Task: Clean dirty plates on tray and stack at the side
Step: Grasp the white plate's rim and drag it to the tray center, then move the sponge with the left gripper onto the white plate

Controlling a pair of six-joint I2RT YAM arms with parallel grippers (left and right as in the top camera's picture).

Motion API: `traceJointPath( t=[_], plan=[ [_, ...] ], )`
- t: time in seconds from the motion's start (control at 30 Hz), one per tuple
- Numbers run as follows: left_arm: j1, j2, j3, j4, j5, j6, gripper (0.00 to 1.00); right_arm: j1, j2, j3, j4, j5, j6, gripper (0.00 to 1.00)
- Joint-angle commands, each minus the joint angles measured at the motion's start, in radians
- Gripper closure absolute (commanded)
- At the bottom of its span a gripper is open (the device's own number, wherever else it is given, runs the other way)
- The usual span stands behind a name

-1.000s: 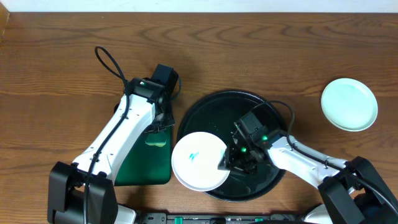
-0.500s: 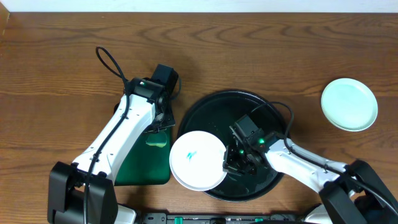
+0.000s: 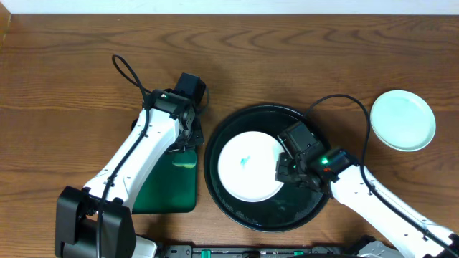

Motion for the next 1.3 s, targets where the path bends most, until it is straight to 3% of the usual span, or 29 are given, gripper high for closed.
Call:
traceJointPath(
  t=[0.0, 0.13, 0.3, 0.57, 0.87, 1.27],
  plan=[
    [0.004, 0.006, -0.008, 0.008, 0.053, 0.032, 0.93, -0.045, 0.044, -0.002, -0.016, 0.094, -0.01, 0.99],
    [0.002, 0.006, -0.008, 0.008, 0.068, 0.035, 0.93, -0.106, 0.124, -0.006, -0.019, 0.093, 0.005, 0.99],
    [-0.017, 0.006, -0.008, 0.065, 0.253, 0.123, 0.93, -0.175, 0.183, -0.006, 0.004, 0.093, -0.003, 0.99],
    [-0.111, 0.007, -0.008, 0.196, 0.449, 0.121, 0.93, -0.192, 0.253, -0.006, 0.048, 0.067, -0.063, 0.99],
    [-0.284, 0.116, -0.008, 0.365, 0.513, -0.014, 0.93, -0.191, 0.266, -0.006, 0.077, 0.051, -0.063, 0.99],
    [-0.36, 0.38, -0.008, 0.626, 0.761, -0.106, 0.93, -0.192, 0.266, -0.006, 0.069, 0.022, -0.063, 0.99]
  ],
)
